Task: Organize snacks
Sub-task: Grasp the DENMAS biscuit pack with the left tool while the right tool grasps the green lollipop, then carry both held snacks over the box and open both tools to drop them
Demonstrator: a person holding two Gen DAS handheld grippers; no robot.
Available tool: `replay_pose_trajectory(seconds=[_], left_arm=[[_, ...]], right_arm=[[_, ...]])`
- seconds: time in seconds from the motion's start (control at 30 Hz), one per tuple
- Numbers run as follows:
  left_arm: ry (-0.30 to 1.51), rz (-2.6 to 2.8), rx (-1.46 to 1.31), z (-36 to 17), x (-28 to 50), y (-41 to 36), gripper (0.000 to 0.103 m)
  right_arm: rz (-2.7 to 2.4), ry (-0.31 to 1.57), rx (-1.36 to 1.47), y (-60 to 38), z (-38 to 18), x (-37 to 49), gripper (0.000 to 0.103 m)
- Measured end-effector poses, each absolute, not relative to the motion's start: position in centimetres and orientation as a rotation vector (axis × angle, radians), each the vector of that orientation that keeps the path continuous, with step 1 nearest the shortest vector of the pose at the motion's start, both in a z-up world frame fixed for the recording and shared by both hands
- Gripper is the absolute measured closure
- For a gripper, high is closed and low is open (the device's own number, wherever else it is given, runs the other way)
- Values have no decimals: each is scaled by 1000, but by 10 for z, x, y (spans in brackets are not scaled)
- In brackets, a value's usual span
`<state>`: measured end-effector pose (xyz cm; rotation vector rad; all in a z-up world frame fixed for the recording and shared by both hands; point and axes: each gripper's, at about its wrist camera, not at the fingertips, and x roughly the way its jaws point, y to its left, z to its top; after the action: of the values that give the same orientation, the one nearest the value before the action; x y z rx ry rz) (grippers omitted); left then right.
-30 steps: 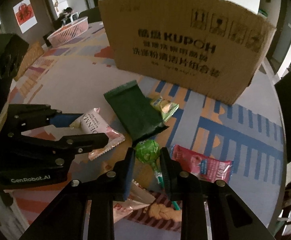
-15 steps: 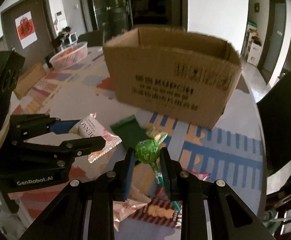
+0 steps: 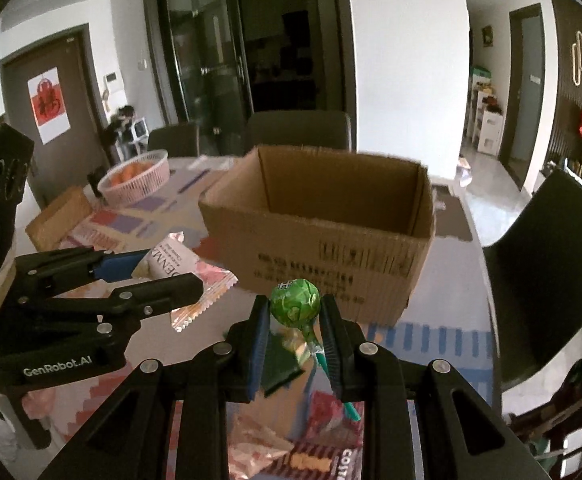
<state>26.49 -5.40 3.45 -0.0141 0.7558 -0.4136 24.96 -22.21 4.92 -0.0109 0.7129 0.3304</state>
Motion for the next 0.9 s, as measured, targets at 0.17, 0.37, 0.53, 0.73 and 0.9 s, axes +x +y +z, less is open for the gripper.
replay_pose_trajectory(seconds=[0.17,0.37,0.53,0.73,0.9], left_arm=[[708,-416,-20,55,271,-56,59],[657,-406,-14,75,282,-56,59],[628,-399,-4,88,293,-55,59],[618,-386,13,96,311,-55,59],[624,-364,22,98,332,-56,59]], right_arm=[[324,668,-5,-225,68,254,76],[309,622,-1,-227,89,261,76],[307,598,-6,-227,100,273,76],[304,592,-10,-227,111,291,76],[302,599,-12,-225,114,309,76]])
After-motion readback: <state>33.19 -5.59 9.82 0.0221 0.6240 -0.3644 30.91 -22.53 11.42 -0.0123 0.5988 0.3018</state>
